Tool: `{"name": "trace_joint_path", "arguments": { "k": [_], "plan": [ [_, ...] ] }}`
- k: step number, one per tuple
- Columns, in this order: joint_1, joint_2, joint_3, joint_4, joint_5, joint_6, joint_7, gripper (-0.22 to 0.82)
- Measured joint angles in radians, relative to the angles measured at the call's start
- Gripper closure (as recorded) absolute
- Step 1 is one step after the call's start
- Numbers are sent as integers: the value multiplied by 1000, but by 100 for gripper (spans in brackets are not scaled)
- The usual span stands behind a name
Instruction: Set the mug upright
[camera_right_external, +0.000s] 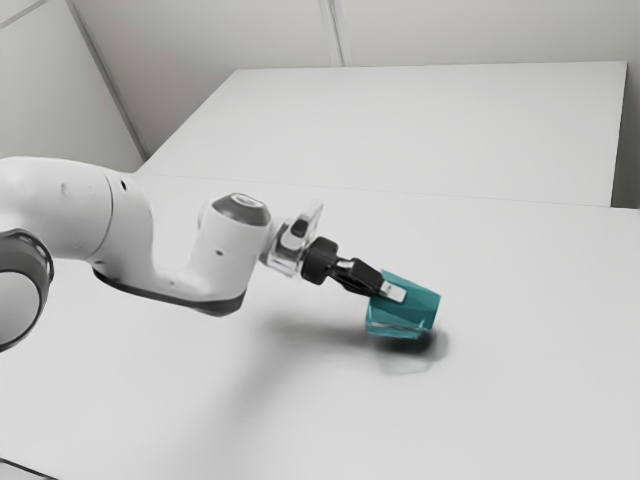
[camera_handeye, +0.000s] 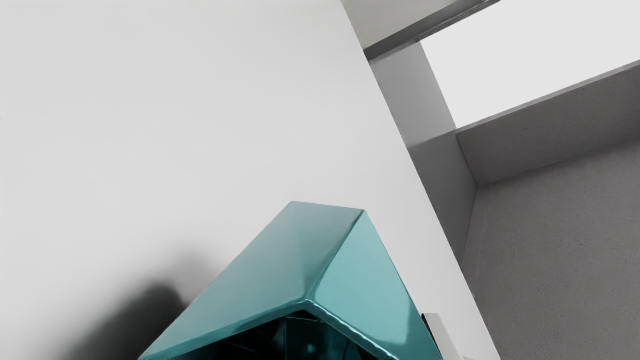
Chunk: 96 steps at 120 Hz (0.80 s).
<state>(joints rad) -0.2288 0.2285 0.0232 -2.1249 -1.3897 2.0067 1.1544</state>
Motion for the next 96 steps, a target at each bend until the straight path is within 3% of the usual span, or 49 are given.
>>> {"name": "trace_joint_path", "arguments": {
  "k": [65, 96],
  "plan": [
    [142, -269, 0, -13, 604, 4, -198, 77],
    [145, -376, 0, -56, 926, -1, -320, 78]
  ]
}}
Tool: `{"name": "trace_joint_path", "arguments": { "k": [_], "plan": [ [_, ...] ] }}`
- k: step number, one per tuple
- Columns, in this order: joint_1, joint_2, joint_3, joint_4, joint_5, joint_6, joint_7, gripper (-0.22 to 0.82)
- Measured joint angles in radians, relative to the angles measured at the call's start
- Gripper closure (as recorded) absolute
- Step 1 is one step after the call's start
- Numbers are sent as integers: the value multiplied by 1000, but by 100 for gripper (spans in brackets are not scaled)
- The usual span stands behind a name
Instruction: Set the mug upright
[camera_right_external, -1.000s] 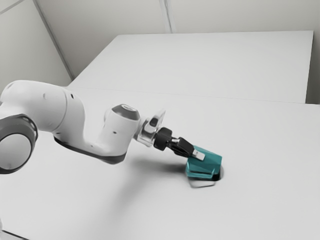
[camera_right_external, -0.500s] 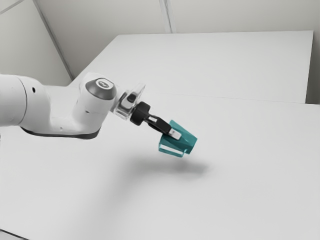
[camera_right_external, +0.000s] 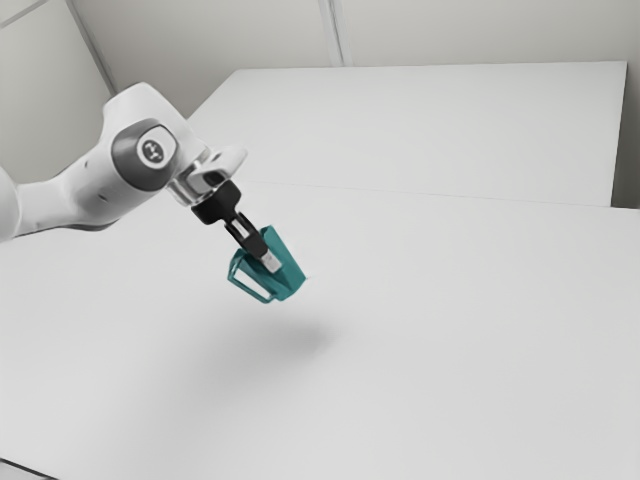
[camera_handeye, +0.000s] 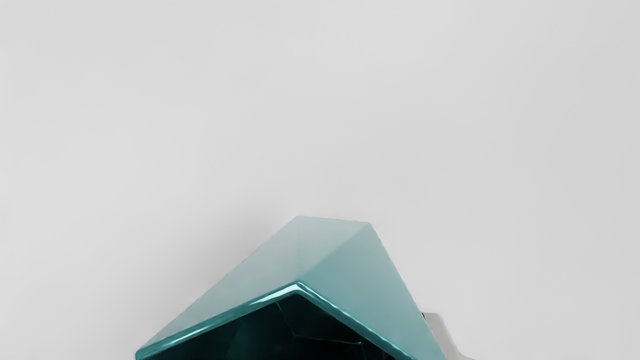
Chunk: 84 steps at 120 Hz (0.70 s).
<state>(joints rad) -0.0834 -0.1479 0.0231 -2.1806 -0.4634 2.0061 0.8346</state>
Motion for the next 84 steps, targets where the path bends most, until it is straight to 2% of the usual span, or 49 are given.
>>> {"name": "trace_joint_path", "arguments": {
  "k": [37, 84],
  "plan": [
    [0, -31, -1, -64, 360, 25, -165, 79],
    [-1, -27, -6, -195, 528, 274, -341, 79]
  ]
}}
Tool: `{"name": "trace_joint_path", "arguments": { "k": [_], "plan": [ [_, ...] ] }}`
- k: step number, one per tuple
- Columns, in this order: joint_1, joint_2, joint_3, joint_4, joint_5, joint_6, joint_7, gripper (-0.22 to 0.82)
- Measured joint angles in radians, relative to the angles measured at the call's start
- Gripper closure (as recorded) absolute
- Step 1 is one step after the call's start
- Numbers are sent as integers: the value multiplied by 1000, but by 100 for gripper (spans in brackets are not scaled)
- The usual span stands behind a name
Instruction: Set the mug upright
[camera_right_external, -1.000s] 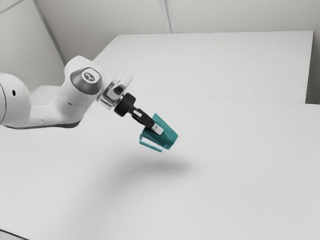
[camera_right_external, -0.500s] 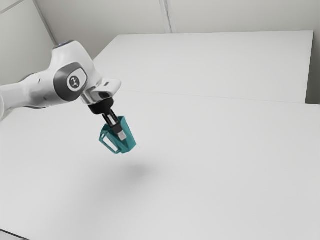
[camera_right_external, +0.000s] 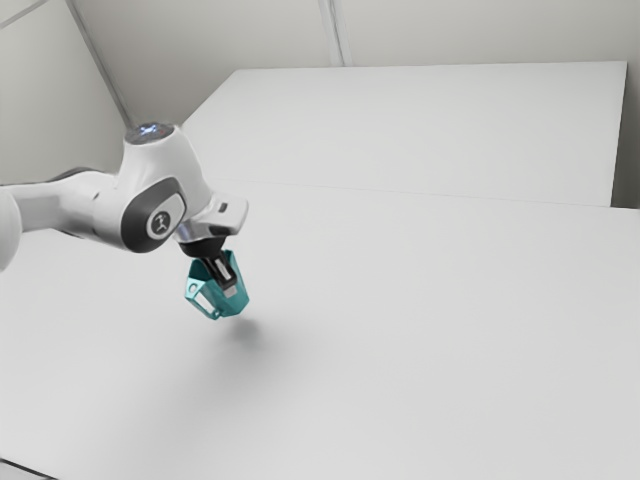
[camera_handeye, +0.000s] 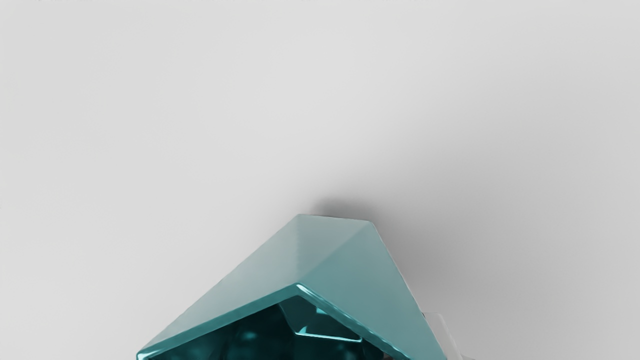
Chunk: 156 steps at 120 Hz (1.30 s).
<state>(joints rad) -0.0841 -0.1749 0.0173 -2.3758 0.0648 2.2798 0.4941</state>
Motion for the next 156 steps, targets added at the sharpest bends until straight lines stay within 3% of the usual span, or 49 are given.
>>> {"name": "trace_joint_path", "arguments": {
  "k": [36, 128, 133, 156],
  "plan": [
    [-5, -24, -12, -91, 14, 121, -111, 79],
    [-13, 58, -20, -130, 23, 199, -288, 78],
    [-13, 57, -20, -130, 21, 200, -291, 74],
    [-15, 31, -20, -130, 13, 199, -300, 34]
  ]
}}
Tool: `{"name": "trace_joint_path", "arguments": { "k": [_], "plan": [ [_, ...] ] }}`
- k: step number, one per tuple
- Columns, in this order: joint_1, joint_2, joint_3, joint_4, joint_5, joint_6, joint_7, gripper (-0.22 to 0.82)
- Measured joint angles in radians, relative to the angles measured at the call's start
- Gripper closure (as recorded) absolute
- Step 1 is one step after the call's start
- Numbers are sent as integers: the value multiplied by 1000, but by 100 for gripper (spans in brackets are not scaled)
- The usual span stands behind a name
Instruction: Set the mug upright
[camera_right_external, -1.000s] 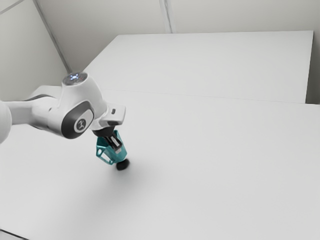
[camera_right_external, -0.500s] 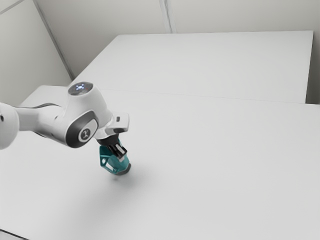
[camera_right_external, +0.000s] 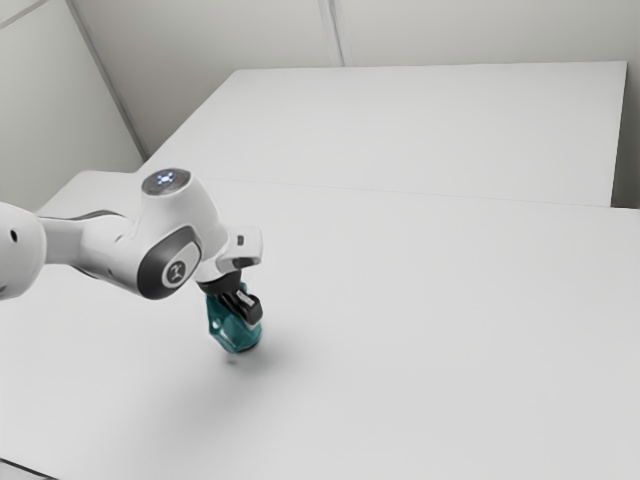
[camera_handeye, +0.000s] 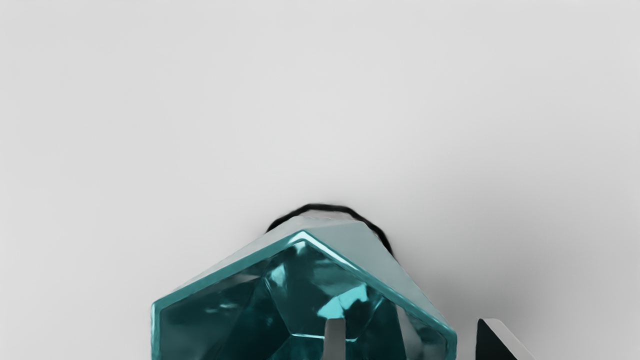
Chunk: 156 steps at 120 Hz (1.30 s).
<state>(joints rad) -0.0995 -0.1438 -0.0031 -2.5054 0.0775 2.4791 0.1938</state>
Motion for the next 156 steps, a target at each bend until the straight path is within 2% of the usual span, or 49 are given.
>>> {"name": "trace_joint_path", "arguments": {
  "k": [20, 37, 46, 68, 98, 126, 156],
  "plan": [
    [-1, -55, -19, 1, -4, -9, -5, 17],
    [0, -106, -47, 10, -16, -34, -8, 9],
    [7, -113, -53, 61, -41, -83, -9, 7],
    [22, -85, -57, 296, -92, -307, -12, 4],
    [43, 42, -55, 594, -108, -599, -15, 2],
    [52, 122, -54, 797, -110, -787, -16, 2],
    [51, 158, -51, 936, -103, -931, -18, 2]
  ]
}}
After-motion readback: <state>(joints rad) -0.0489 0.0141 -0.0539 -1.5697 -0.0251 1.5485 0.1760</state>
